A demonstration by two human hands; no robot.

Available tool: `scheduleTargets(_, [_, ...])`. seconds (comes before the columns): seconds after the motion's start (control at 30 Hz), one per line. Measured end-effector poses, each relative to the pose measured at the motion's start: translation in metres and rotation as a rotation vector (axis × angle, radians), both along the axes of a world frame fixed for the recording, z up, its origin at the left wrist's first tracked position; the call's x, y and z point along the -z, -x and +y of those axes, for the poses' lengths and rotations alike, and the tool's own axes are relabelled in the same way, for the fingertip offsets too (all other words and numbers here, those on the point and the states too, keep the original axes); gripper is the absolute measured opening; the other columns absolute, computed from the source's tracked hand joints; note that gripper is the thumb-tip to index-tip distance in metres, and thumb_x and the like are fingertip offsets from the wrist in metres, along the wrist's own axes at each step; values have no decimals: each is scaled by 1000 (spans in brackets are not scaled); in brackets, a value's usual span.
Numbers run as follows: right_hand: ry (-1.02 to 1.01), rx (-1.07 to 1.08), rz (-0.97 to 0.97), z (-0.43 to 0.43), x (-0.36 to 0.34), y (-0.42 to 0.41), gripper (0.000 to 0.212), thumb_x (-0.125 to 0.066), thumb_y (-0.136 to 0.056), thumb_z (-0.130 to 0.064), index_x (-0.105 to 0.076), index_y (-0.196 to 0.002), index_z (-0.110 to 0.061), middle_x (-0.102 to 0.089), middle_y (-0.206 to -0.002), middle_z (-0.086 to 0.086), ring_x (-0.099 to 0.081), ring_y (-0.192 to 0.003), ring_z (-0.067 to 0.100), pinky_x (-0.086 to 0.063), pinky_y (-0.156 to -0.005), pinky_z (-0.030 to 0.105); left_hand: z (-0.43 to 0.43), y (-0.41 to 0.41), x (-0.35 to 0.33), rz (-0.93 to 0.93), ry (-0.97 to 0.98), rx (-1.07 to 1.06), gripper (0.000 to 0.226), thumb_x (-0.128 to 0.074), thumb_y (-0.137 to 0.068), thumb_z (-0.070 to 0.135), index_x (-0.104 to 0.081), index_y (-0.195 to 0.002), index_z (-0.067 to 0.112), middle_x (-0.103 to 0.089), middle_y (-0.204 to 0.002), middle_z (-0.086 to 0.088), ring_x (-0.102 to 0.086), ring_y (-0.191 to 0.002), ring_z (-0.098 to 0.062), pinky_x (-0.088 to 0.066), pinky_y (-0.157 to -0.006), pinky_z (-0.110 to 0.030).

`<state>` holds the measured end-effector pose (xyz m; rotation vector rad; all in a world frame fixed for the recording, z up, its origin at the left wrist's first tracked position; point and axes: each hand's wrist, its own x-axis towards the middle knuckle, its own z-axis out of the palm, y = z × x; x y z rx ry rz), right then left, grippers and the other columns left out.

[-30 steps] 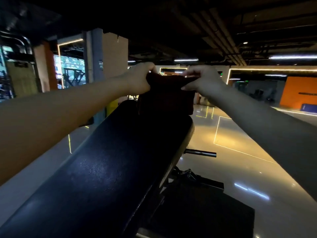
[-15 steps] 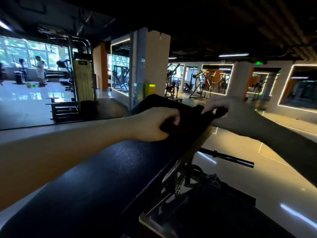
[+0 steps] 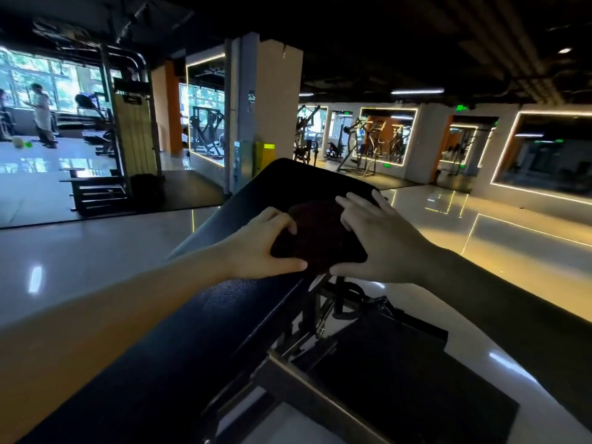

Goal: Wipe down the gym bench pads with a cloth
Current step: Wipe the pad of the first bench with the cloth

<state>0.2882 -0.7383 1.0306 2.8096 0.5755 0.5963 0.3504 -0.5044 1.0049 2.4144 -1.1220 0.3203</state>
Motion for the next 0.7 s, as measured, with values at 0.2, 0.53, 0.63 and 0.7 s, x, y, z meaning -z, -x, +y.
scheduleTargets(0.2, [-36,190,-60,27,7,-17,83,-31,-82,-79,-11,-152,-39,-13,-161,3,-2,-149,22,11,-117,52,28,7,19,210,-60,-154,68,-70,-82,46,-42,-136,14,-45,-134,2,-43,-116,-7,-35,-95,-19])
scheduleTargets(0.53, [-99,3,-236,27,17,-43,45,-34,-97,-51,-58,-131,-33,-43,-149,-4,-28,-144,16,5,-117,43,8,4,10,304,-128,-185,69,-61,-88,50,-37,-142,16,-47,-133,4,-45,-125,-14,-38,-105,-28])
scheduleTargets(0.63, [-162,-141,-381,19,31,-45,51,-38,-88,-53,-73,-109,-24,-63,-129,1,-52,-128,23,-11,-114,44,-5,-1,5,343,-141,-197,71,-63,-85,54,-36,-140,17,-48,-127,4,-50,-118,-13,-43,-92,-21])
scheduleTargets(0.7, [-179,-179,-411,11,39,-45,54,-42,-87,-59,-73,-110,-22,-62,-130,2,-51,-128,24,-16,-114,45,-12,-3,0,371,-107,-181,71,-66,-85,46,-34,-142,18,-46,-128,4,-48,-118,-11,-39,-82,-9])
